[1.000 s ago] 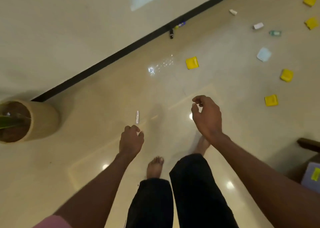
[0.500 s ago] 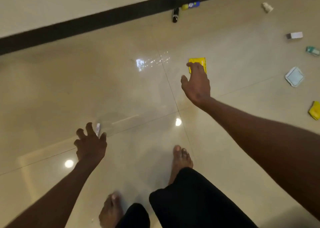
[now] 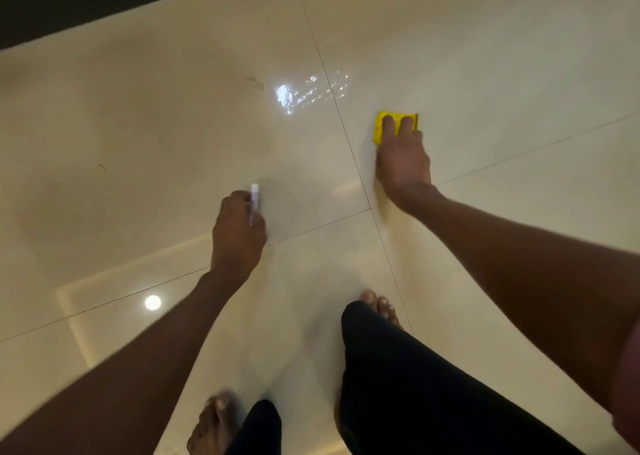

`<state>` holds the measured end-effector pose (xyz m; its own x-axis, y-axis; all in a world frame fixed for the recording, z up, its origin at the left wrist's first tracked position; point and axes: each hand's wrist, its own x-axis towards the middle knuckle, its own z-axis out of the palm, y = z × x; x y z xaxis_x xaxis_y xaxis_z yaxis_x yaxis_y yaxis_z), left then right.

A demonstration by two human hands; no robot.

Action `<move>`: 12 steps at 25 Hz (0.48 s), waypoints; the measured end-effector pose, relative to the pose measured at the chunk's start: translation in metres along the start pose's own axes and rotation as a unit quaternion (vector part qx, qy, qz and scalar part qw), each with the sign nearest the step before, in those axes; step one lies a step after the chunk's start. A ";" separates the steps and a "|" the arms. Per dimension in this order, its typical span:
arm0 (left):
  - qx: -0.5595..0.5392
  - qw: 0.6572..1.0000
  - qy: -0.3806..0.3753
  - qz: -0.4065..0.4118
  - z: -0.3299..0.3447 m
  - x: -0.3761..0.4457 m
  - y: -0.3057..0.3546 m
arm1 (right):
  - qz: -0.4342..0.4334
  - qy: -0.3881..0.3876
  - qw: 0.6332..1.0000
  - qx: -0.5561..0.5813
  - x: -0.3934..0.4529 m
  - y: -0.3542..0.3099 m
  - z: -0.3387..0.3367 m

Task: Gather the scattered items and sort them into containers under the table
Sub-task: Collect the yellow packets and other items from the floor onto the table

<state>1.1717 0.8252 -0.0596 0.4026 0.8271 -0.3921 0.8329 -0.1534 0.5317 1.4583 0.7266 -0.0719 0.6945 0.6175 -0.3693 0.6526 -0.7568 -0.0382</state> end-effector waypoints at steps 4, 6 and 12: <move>-0.031 0.998 -0.051 0.014 -0.001 0.002 0.039 | -0.061 -0.066 0.996 -0.026 -0.034 -0.012 0.000; -0.043 0.996 -0.071 0.017 -0.007 -0.005 0.052 | -0.068 -0.111 0.991 -0.009 -0.054 -0.016 -0.001; -0.105 0.989 -0.097 -0.040 -0.060 -0.048 0.085 | 0.075 -0.061 0.894 0.437 -0.136 -0.052 -0.051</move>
<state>1.2003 0.8049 0.0490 0.4213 0.7091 -0.5654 0.7756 0.0414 0.6299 1.3453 0.6931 0.0281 0.6821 0.5068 -0.5273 0.0309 -0.7403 -0.6716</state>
